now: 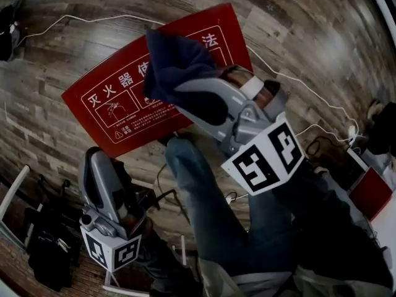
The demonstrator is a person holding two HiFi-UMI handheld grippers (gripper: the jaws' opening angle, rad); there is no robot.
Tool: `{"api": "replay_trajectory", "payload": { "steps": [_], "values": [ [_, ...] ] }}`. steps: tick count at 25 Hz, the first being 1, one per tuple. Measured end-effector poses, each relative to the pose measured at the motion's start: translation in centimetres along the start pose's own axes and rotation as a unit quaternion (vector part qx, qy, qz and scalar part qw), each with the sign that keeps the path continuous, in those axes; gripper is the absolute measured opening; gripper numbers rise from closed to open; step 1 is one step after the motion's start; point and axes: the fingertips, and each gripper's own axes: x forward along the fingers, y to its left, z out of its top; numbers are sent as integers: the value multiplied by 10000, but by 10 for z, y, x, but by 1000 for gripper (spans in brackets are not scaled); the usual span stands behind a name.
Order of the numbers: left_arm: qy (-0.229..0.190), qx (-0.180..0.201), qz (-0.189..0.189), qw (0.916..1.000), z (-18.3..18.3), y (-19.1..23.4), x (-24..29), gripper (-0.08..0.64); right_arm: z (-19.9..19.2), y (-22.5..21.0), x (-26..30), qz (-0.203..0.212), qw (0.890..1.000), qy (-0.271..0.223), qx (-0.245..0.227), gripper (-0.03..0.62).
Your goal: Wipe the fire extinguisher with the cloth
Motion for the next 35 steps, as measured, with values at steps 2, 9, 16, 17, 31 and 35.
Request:
{"api": "replay_trajectory", "payload": {
  "steps": [2, 9, 16, 17, 31, 35],
  "values": [
    [94, -21, 45, 9999, -6, 2, -5, 6, -8, -33, -5, -313, 9994, -46, 148, 67],
    [347, -318, 201, 9987, -42, 11, -6, 6, -54, -10, -56, -325, 9917, 723, 1012, 66],
    [365, -519, 344, 9974, -55, 15, -13, 6, 21, 37, 17, 586, 9976, 24, 379, 66],
    [338, -525, 373, 9973, -55, 18, -14, 6, 28, 28, 24, 473, 9982, -160, 344, 66],
    [144, -687, 610, 9957, -48, 42, -36, 6, -13, 32, -11, -235, 9903, 686, 1181, 66],
    [163, -802, 731, 9940, -52, 55, -50, 6, 62, 79, 56, 723, 9956, -50, 588, 66]
  ]
}}
